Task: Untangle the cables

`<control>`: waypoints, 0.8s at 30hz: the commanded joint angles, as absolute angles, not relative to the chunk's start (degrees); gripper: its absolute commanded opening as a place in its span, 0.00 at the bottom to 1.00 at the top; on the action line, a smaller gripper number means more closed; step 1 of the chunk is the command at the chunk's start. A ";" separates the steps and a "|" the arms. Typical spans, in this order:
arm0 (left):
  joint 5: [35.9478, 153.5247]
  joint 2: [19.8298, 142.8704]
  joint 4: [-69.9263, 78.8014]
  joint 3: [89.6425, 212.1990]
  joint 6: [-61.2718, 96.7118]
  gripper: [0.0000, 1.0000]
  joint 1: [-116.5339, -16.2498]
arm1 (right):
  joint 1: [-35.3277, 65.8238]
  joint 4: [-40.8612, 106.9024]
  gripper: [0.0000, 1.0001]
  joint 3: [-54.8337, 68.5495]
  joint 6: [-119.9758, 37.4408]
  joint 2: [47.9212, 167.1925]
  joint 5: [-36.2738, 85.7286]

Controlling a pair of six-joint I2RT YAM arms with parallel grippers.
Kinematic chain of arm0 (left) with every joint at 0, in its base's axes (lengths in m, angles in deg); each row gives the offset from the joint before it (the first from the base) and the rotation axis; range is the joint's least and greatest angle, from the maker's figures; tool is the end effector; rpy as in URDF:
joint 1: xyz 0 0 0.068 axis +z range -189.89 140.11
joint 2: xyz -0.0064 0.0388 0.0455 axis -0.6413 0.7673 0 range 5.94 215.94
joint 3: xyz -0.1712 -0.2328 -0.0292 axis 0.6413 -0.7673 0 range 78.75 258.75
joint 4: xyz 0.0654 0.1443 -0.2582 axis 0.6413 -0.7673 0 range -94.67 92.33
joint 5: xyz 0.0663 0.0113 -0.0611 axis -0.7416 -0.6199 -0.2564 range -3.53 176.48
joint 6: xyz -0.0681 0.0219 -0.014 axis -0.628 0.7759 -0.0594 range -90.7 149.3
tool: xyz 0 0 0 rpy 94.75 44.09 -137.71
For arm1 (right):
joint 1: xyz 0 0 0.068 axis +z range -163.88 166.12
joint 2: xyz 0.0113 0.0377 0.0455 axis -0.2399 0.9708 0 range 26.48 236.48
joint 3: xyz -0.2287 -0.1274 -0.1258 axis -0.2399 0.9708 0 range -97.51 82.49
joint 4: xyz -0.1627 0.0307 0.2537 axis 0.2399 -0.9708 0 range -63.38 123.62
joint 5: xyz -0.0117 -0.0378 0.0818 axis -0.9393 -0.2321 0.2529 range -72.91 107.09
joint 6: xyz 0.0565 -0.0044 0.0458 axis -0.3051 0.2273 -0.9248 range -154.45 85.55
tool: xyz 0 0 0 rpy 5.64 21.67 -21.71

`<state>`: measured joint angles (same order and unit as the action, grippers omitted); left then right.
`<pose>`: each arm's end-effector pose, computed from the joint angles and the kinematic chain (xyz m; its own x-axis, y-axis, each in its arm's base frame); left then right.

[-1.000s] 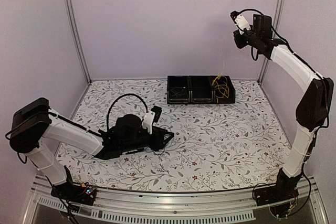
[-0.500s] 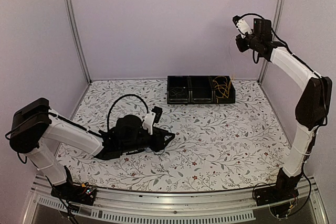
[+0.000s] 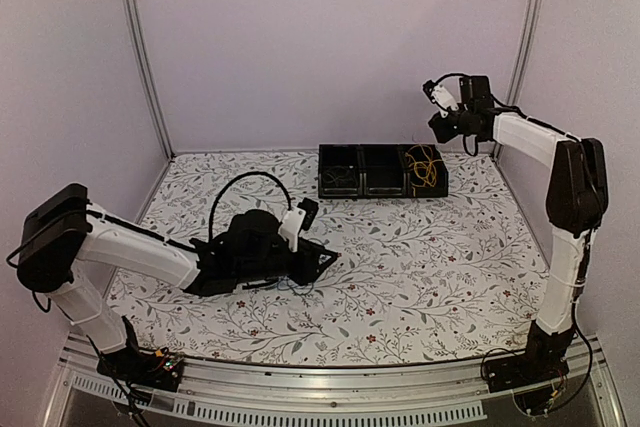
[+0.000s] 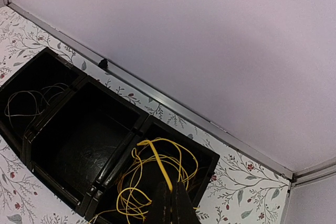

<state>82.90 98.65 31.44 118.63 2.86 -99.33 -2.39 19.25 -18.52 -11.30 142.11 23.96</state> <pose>0.1958 -0.3242 0.1474 -0.5530 0.0623 -0.8309 0.6524 0.6526 -0.3853 0.5415 0.1175 0.2880 -0.3184 -0.4631 -0.8271 -0.4629 0.8374 -0.2907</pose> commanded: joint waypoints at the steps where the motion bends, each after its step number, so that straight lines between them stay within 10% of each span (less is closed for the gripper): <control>1: 85.63 94.82 18.77 128.59 7.26 0.41 -97.11 | -2.61 17.85 0.00 -16.65 -14.97 145.00 28.90; 13: 94.53 99.40 5.98 150.66 12.19 0.41 -83.32 | -4.57 16.63 0.00 -20.73 -20.29 153.91 32.53; 24: 100.98 97.28 15.06 140.02 8.39 0.40 -75.50 | -4.67 13.83 0.00 -30.48 -20.74 164.04 29.92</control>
